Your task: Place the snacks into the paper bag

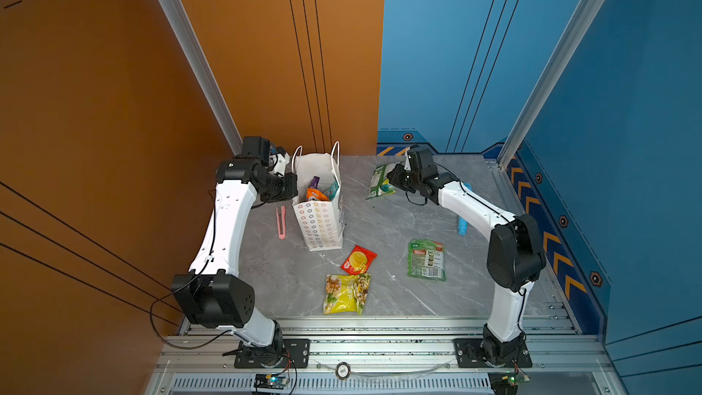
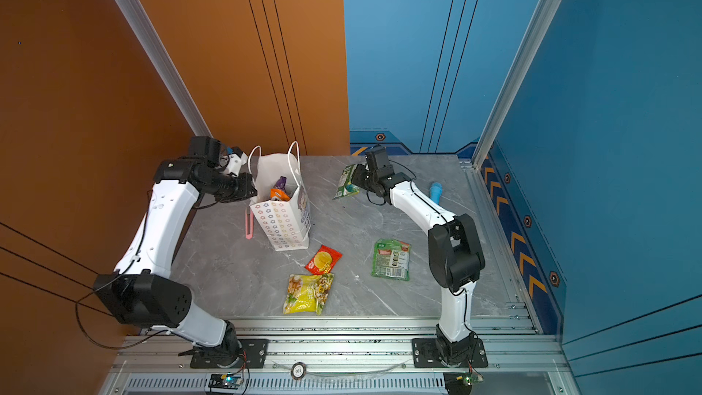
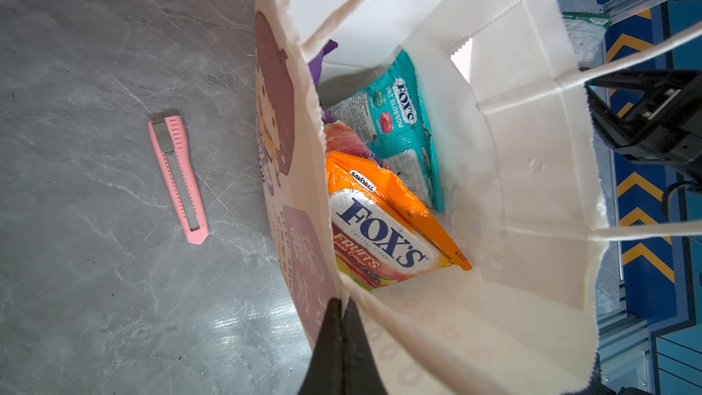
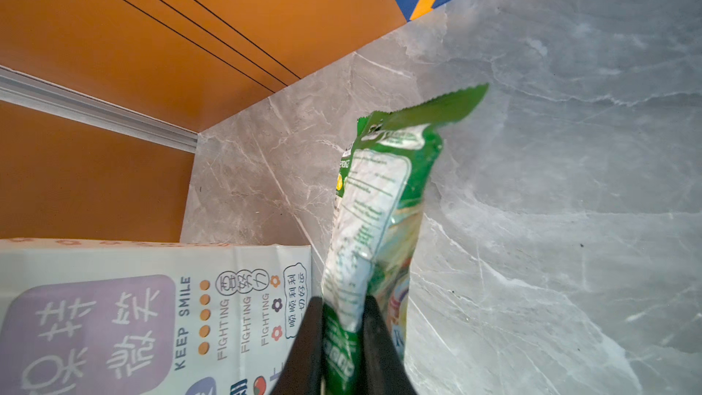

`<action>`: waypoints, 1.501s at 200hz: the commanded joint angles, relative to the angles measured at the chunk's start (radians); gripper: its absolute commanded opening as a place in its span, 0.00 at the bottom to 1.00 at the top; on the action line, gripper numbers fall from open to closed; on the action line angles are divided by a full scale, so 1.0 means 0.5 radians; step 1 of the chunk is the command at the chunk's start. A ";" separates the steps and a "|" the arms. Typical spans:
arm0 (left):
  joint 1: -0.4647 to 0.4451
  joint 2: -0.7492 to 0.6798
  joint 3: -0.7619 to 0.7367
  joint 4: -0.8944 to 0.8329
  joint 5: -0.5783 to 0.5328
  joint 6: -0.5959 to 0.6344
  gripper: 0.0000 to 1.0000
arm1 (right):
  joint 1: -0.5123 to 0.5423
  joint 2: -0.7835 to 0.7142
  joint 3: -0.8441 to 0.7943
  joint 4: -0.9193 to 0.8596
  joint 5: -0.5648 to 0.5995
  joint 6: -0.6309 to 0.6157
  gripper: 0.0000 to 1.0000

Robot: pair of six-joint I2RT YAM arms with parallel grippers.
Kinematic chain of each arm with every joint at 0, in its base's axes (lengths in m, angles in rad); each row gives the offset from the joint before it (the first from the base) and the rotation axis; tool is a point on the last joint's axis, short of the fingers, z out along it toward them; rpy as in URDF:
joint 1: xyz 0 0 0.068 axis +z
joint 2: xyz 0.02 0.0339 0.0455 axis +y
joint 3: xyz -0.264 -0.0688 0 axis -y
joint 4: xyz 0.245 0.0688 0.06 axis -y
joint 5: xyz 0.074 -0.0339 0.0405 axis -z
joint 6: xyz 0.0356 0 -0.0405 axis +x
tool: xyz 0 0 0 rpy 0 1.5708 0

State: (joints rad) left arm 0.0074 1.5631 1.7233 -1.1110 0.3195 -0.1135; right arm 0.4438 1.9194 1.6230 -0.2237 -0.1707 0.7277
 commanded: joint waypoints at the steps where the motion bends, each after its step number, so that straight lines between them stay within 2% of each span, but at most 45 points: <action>1: 0.005 -0.037 0.011 0.017 0.076 0.018 0.00 | 0.031 -0.136 0.138 -0.045 0.033 -0.070 0.00; 62: 0.004 -0.040 0.007 0.022 0.087 0.017 0.00 | 0.111 -0.268 0.334 -0.081 0.076 -0.124 0.00; 105: 0.000 -0.038 0.006 0.021 0.088 0.012 0.00 | 0.195 -0.316 0.618 -0.088 0.042 -0.145 0.00; 136: 0.000 -0.042 0.011 0.021 0.088 0.017 0.00 | 0.276 -0.354 0.718 -0.058 0.104 -0.206 0.00; 154: 0.000 -0.043 0.009 0.022 0.088 0.015 0.00 | 0.307 -0.326 0.826 -0.168 0.171 -0.263 0.00; 183: 0.000 -0.047 0.005 0.020 0.085 0.018 0.00 | 0.284 -0.300 0.761 -0.219 0.202 -0.276 0.00; 200: 0.000 -0.054 0.002 0.022 0.080 0.016 0.00 | 0.247 -0.291 0.638 -0.230 0.234 -0.273 0.11; 221: 0.000 -0.054 0.003 0.021 0.081 0.018 0.00 | 0.155 -0.234 0.484 -0.222 0.151 -0.230 0.24; 289: 0.000 -0.052 0.003 0.019 0.075 0.010 0.00 | -0.042 0.348 0.501 -0.381 -0.411 -0.257 0.60; 300: 0.000 -0.054 0.005 0.021 0.072 0.012 0.00 | -0.050 0.445 0.513 -0.378 -0.471 -0.263 0.71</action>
State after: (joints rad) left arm 0.0074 1.5631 1.7233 -1.1114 0.3237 -0.1135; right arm 0.4244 2.0632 1.8725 -0.3626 -0.2802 0.6136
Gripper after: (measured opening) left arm 0.046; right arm 0.637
